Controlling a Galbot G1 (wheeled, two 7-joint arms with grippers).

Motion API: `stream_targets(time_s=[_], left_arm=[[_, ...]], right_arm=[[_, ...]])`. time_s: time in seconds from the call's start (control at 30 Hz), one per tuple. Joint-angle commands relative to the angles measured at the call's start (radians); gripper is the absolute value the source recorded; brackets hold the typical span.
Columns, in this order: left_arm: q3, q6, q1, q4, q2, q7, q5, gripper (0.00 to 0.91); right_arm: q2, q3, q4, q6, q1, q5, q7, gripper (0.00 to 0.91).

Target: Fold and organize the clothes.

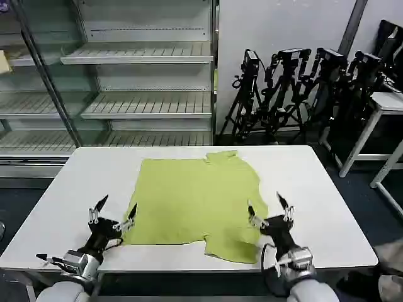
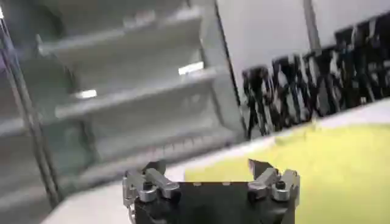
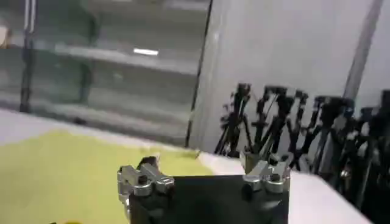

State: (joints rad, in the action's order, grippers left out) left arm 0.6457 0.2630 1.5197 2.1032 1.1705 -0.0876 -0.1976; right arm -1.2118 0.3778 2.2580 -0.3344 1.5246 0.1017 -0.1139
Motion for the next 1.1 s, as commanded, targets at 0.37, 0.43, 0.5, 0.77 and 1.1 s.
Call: stream_targets(time_s=[0.37,0.43,0.5,0.77,1.1], left_arm=[[0.026,0.313,0.062,0.057,-0.023,0.037,-0.106,0.907],[0.03,0.314,0.058,0.048,-0.026,0.043,-0.108,0.907],[0.034,0.314,0.055,0.04,-0.028,0.047,-0.117,0.907],[0.043,0.314,0.063,0.041,-0.025,0.039,-0.134,0.907],[0.065,0.315,0.071,0.055,-0.025,0.03,-0.152,0.907]], right_arm=[[0.023,-0.015,0.07,-0.132,0.222,0.009,0.016,0.907],[0.02,-0.017,0.066,-0.132,0.219,0.014,0.018,0.907],[0.015,-0.023,0.065,-0.132,0.215,0.013,0.017,0.907],[0.012,-0.029,0.068,-0.154,0.197,0.033,-0.011,0.907],[0.011,-0.04,0.066,-0.195,0.182,0.05,-0.02,0.907]])
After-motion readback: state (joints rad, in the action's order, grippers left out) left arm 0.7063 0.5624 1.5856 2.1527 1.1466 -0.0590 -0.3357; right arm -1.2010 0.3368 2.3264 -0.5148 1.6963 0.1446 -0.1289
